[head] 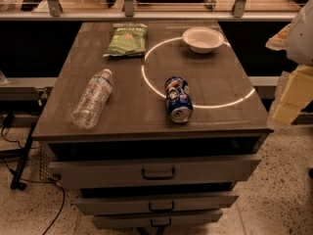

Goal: Place green jalapeno chip bag into paper bowl

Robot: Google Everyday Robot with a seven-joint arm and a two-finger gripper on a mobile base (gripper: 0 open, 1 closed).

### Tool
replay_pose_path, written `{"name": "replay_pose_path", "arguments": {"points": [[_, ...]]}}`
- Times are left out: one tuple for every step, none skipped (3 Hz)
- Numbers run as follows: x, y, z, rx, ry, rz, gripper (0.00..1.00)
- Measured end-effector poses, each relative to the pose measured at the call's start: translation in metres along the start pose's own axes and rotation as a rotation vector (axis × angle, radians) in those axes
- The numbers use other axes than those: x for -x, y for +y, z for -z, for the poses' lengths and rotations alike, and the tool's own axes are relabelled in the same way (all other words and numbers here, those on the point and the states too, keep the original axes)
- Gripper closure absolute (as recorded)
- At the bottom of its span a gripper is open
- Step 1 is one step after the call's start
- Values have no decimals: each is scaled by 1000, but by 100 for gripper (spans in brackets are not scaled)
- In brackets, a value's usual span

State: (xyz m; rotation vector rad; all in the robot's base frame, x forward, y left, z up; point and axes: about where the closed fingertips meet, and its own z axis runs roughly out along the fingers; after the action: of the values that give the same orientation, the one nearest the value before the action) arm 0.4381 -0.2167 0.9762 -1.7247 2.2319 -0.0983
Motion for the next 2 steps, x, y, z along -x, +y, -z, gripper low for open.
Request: {"name": "replay_pose_path", "arguments": {"points": [[5, -6, -2, -3, -13, 9, 0], [23, -26, -9, -11, -62, 43, 0]]}}
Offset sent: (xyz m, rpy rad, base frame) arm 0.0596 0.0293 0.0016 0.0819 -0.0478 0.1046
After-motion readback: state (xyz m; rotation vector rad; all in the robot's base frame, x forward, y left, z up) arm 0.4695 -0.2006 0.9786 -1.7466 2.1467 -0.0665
